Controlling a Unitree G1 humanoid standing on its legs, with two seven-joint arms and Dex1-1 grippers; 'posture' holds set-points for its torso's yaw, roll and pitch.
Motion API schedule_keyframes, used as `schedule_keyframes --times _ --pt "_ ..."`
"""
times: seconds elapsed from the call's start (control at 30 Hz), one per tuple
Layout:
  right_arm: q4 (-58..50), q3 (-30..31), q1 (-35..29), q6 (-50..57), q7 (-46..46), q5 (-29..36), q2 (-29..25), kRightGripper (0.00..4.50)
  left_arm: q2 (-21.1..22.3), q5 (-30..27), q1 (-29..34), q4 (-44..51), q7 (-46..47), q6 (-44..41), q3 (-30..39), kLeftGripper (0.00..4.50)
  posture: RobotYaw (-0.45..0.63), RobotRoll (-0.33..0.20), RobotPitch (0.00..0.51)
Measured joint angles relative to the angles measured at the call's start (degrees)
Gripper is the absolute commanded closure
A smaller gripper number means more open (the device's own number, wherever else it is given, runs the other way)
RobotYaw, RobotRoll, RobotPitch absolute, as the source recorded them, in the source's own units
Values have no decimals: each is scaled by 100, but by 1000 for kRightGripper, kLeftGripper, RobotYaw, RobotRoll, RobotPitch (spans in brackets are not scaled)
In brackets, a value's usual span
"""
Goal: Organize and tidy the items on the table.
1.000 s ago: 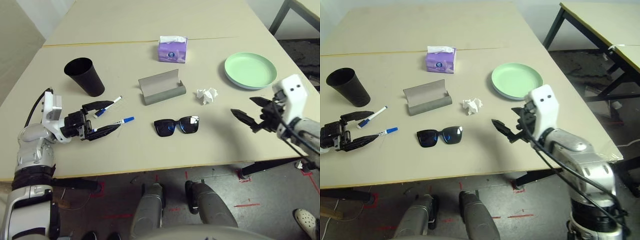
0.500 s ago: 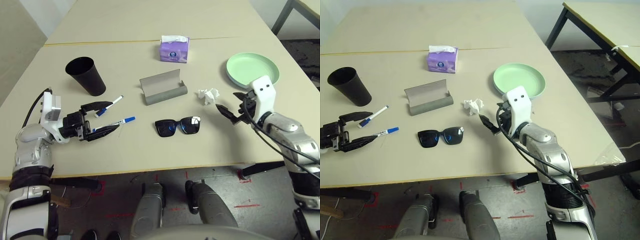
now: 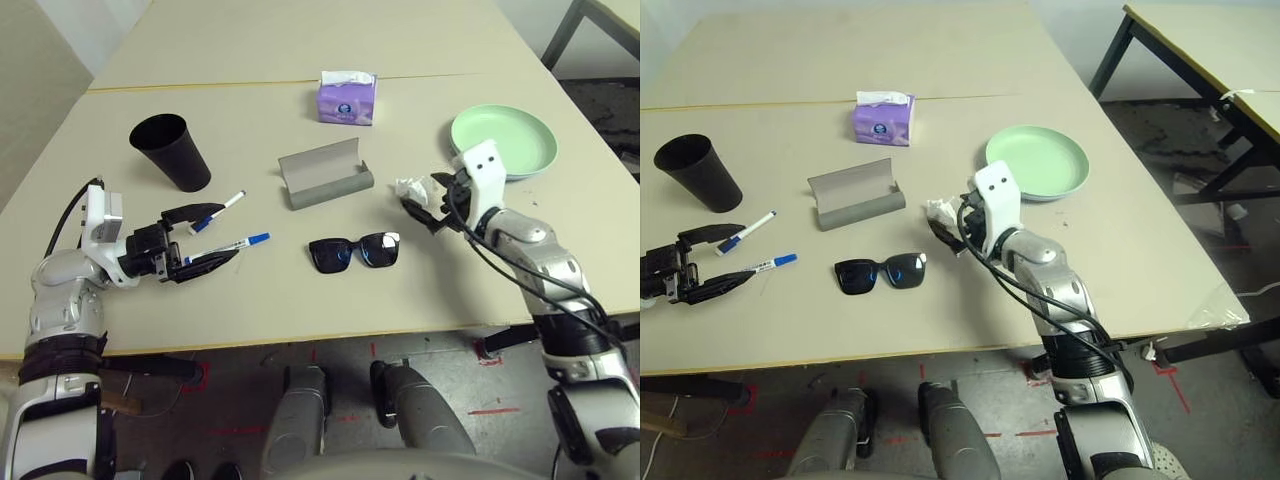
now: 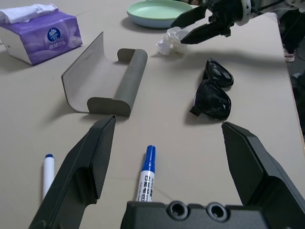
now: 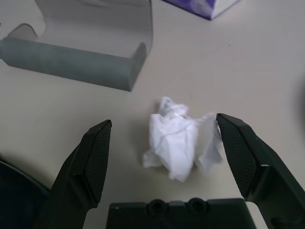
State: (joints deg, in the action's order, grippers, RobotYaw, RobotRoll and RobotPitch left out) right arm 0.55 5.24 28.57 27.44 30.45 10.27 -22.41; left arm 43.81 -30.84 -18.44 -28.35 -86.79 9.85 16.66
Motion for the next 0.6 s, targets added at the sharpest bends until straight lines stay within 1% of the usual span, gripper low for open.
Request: schedule_keyframes --times 0.17,0.23,0.3,0.47,0.53,0.6 --pt "13 0 5 2 80 1 2 35 0 -44 91 136 69 -1 39 0 14 0 197" --pt "12 1 11 9 127 2 2 420 0 -79 134 221 112 -8 50 0 15 0 195" --pt "7 7 20 23 172 2 2 1018 0 -97 181 353 148 -28 51 0 16 0 194" --pt "-25 7 23 87 248 8 2 2894 -12 -118 259 552 247 -73 51 0 21 0 189" --pt "-41 7 32 110 269 15 2 3569 -33 -137 262 614 286 -88 51 0 21 0 188" --pt "-62 6 61 123 276 21 0 4364 -58 -180 262 658 342 -116 52 0 22 0 187"
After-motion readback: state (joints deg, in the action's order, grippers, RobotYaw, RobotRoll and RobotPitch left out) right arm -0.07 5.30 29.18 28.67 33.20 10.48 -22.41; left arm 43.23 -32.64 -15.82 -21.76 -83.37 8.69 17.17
